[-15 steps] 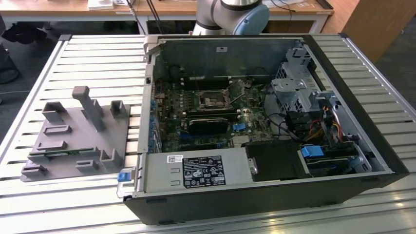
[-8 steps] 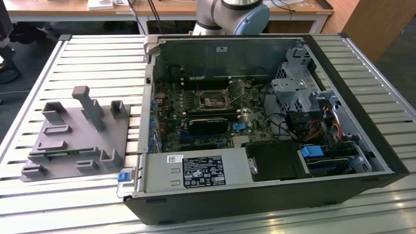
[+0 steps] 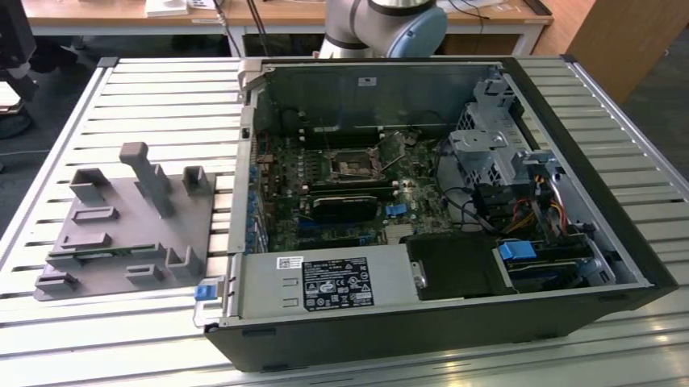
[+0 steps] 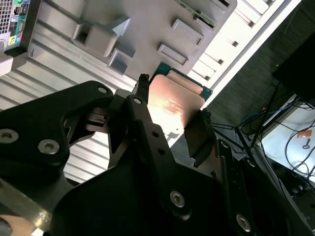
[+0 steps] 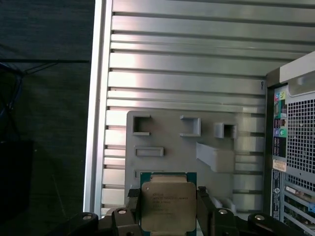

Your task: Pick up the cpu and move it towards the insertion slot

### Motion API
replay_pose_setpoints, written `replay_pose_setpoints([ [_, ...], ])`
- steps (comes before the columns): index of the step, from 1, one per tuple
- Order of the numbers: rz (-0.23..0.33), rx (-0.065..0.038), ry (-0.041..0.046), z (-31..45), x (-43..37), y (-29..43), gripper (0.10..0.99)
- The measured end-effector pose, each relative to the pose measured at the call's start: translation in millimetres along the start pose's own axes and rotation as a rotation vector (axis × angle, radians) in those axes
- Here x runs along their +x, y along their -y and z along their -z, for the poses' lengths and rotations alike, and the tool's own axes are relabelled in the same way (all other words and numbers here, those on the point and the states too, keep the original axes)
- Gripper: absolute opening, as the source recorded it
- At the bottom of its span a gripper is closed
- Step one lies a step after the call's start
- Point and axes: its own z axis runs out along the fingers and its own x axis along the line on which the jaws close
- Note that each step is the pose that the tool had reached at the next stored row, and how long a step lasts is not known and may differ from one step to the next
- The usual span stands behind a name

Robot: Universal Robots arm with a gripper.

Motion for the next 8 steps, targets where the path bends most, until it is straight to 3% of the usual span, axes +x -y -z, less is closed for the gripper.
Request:
replay_pose_setpoints([
  [8,0.000,0.000,0.0002,-0.2,-13.7,0.4,0.537],
])
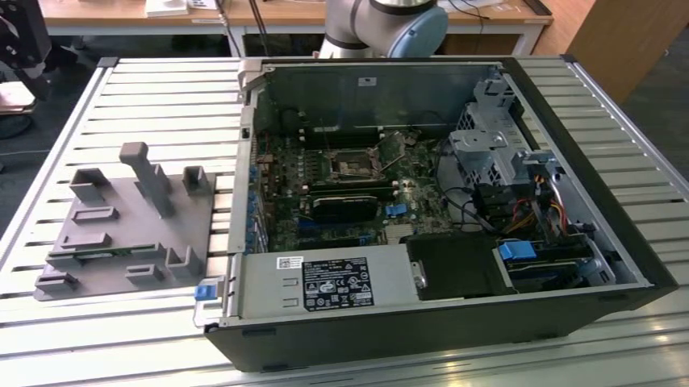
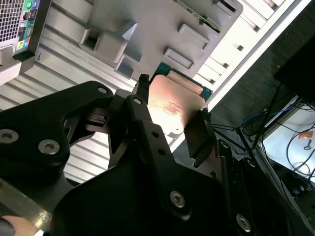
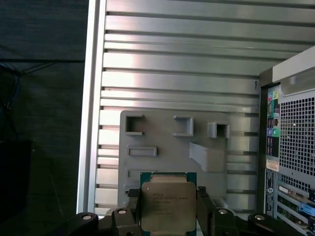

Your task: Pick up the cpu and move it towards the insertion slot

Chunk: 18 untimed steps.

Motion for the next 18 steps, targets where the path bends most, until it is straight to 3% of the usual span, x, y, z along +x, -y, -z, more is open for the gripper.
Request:
replay_pose_setpoints([
  [18,0.000,0.000,0.0002,-0.7,-40.8,1.2,0.537],
])
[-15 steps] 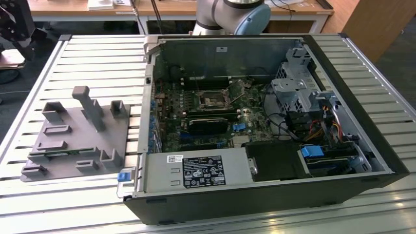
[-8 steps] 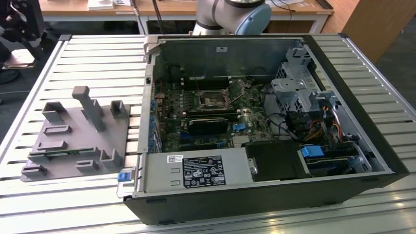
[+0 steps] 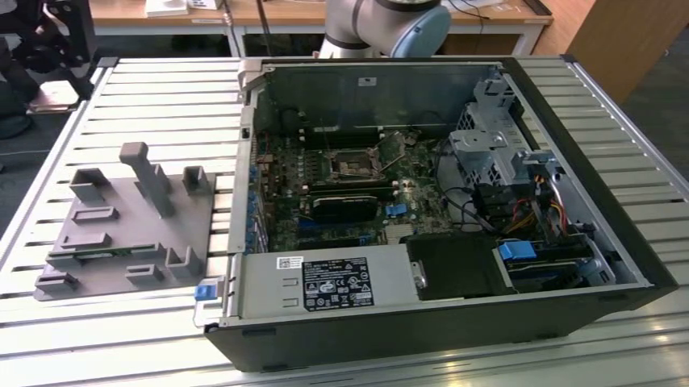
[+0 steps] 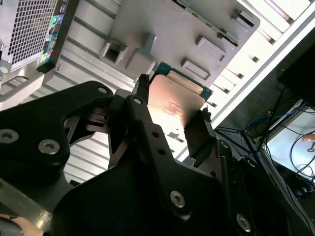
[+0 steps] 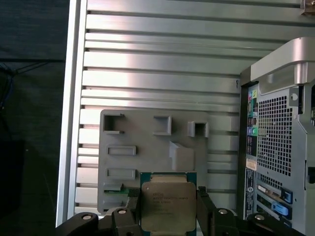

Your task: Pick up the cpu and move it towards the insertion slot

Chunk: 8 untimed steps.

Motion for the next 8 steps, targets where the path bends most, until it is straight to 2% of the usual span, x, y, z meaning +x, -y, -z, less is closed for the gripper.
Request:
replay_pose_setpoints([
  [8,0.000,0.000,0.0000,-0.5,-20.0,0.6,0.537],
])
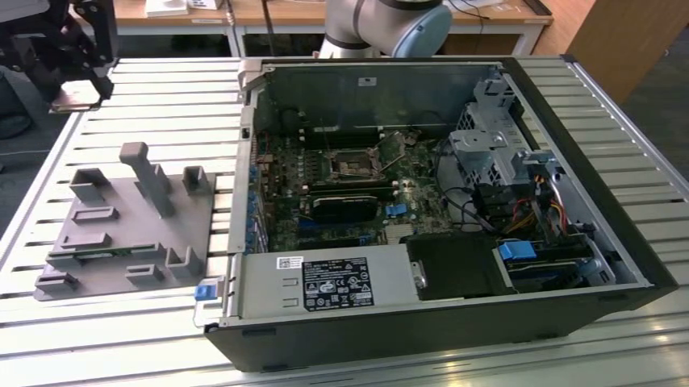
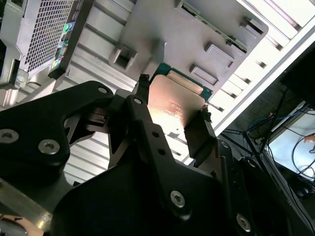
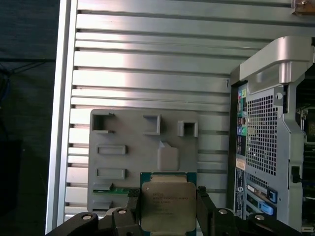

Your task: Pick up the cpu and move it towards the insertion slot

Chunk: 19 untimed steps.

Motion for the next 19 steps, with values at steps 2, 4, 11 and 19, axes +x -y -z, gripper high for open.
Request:
replay_pose_setpoints([
  [2,0.000,0.000,0.0000,-0.1,-4.4,0.1,0.537],
  [4,0.000,0.000,0.0001,-0.2,-8.5,0.3,0.537],
  [11,0.000,0.000,0.0000,-0.5,-21.8,0.6,0.537],
  [19,0.000,0.000,0.0000,-0.9,-43.2,1.2,0.537],
])
